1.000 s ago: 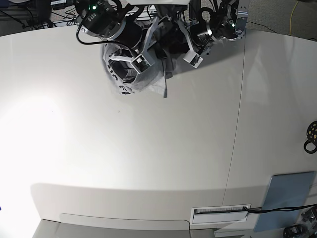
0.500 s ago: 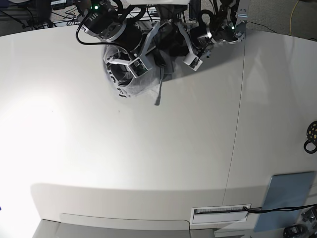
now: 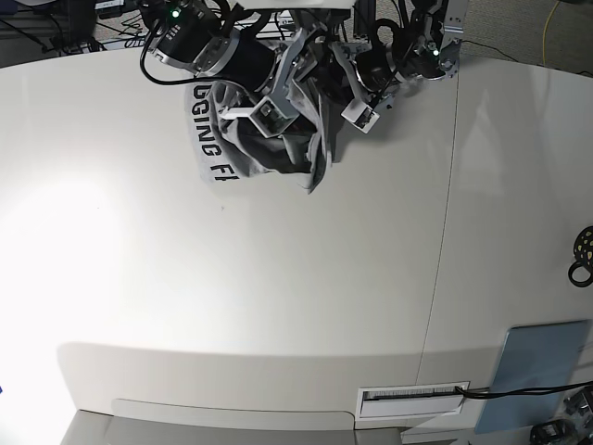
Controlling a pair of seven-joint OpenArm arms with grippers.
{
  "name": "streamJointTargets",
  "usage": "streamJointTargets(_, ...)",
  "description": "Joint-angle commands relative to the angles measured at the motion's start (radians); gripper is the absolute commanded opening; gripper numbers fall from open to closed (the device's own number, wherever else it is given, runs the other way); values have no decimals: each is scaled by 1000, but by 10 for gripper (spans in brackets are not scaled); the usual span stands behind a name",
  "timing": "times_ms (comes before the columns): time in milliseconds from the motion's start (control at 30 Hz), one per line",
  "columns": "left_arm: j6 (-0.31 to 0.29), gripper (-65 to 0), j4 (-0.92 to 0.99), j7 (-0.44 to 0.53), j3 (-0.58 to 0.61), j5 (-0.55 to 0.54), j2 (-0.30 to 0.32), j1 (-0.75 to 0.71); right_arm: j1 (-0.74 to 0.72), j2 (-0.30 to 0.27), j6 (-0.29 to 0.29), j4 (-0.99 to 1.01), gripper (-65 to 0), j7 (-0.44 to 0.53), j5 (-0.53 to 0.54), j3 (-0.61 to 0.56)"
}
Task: Fold the T-shirt properly
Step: 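Lower the folded bundle and open both grippers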
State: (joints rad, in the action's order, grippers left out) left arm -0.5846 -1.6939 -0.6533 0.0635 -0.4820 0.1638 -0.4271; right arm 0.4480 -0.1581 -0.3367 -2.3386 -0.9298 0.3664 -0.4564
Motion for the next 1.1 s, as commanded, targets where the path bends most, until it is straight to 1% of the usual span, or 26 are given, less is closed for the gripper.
streamJointTargets(0,4,-395,-9,-3,-1,7,3,-2,-2,0,-1,-18,-329,30,11,-1)
streamJointTargets(167,-11,-395,-45,-4,-6,7,32,-3,-33,0,3,-18,-329,29,-13,0)
streamJointTargets(233,-10,-395,-77,-5,-19,7,42,-3,-44,0,17,-18,-329,23,-67,0)
streamJointTargets(267,-10,-395,-95,-8,-33,7,48,-3,-49,0,37,-18,-329,12,-105,0)
streamJointTargets(333,-10,-395,-133,-17,-65,7,56,-3,-52,0,88,-18,-329,-5,-200,0)
streamJointTargets(433,-10,-395,-183,-45,-143,5,55,-5,-52,0,147,-18,-329,-9,-375,0)
streamJointTargets(500,-10,-395,-212,-71,-196,-21,55,-10,-52,0,190,-18,-329,-24,-491,0)
streamJointTargets(600,-15,-395,-251,-130,-270,-129,55,-21,-51,-1,269,-18,-329,-58,-666,0)
streamJointTargets(667,-55,-395,-285,-143,-311,-207,55,-45,-51,-1,321,-18,-329,-77,-766,0)
streamJointTargets(733,-100,-395,-323,-144,-335,-279,55,-80,-51,-3,354,-18,-329,-94,-833,0)
streamJointTargets(767,-114,-395,-341,-144,-337,-303,55,-101,-51,-7,367,-18,-329,-99,-841,0)
streamJointTargets(800,-114,-395,-360,-149,-335,-318,55,-124,-51,-12,374,-18,-329,-105,-843,1)
streamJointTargets(867,-114,-395,-391,-191,-319,-351,55,-163,-45,-21,375,-18,-330,-116,-842,13)
streamJointTargets(933,-114,-395,-406,-232,-292,-357,55,-189,-34,-25,375,-18,-330,-117,-837,46)
streamJointTargets(1000,-114,-395,-407,-246,-256,-357,55,-202,-20,-25,374,-18,-330,-117,-805,100)
streamJointTargets(1067,-114,-395,-407,-246,-211,-356,55,-205,-13,-25,370,-18,-330,-111,-748,164)
